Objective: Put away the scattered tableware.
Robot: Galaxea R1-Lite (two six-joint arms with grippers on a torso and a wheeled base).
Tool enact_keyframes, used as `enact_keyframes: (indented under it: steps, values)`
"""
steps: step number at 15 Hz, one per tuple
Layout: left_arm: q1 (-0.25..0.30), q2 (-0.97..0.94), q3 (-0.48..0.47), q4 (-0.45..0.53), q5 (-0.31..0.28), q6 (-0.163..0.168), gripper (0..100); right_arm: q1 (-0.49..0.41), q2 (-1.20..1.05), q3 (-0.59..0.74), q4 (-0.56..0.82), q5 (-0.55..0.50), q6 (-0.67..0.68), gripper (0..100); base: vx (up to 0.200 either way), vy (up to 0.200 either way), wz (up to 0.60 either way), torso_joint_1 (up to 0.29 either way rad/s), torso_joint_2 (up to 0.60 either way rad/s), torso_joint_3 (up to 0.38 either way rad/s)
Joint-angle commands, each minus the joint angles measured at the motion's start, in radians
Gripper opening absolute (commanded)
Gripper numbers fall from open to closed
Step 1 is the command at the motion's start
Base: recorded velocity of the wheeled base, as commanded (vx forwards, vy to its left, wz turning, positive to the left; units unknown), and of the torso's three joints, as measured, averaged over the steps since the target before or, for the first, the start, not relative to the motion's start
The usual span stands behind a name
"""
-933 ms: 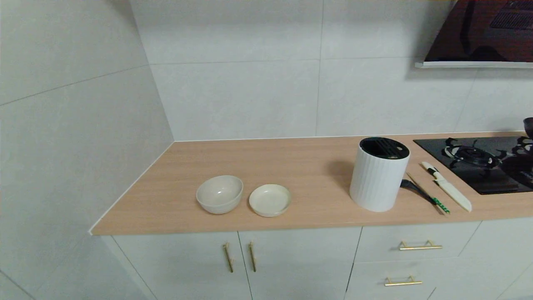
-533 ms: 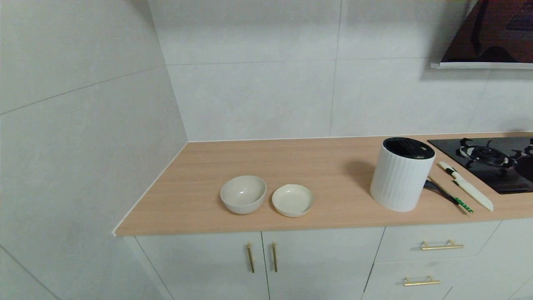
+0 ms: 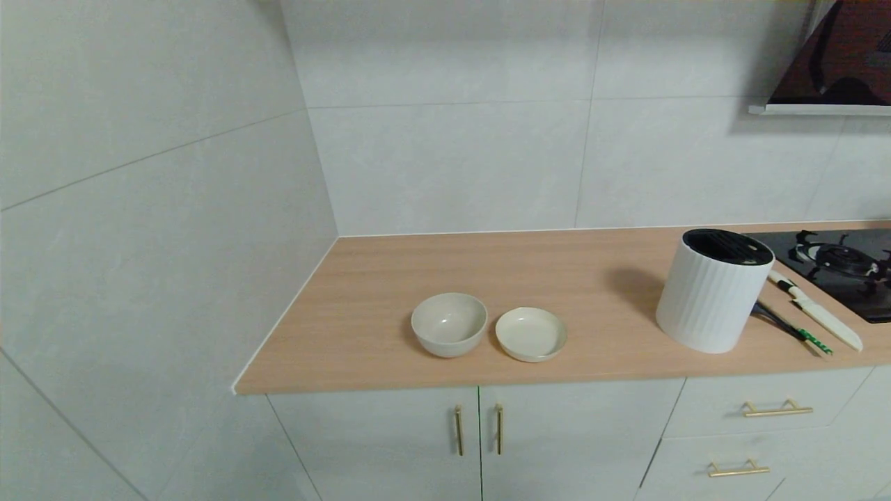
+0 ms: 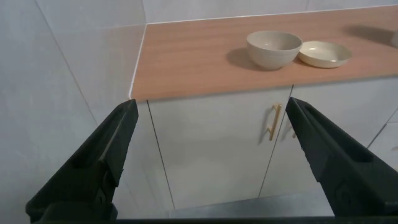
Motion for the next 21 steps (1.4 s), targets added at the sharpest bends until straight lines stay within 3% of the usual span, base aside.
enact_keyframes:
  steps: [1, 16, 21]
  values:
    - [0.000, 0.000, 0.000, 0.000, 0.001, 0.000, 100, 0.000, 0.000, 0.000, 0.000, 0.000, 0.000, 100, 0.000, 0.000, 0.00, 0.000, 0.00, 0.000]
    - [0.000, 0.000, 0.000, 0.000, -0.001, 0.000, 100, 0.000, 0.000, 0.000, 0.000, 0.000, 0.000, 100, 0.000, 0.000, 0.00, -0.003, 0.00, 0.004]
    - [0.000, 0.000, 0.000, 0.000, 0.001, 0.000, 100, 0.000, 0.000, 0.000, 0.000, 0.000, 0.000, 100, 0.000, 0.000, 0.00, -0.167, 0.36, 0.197]
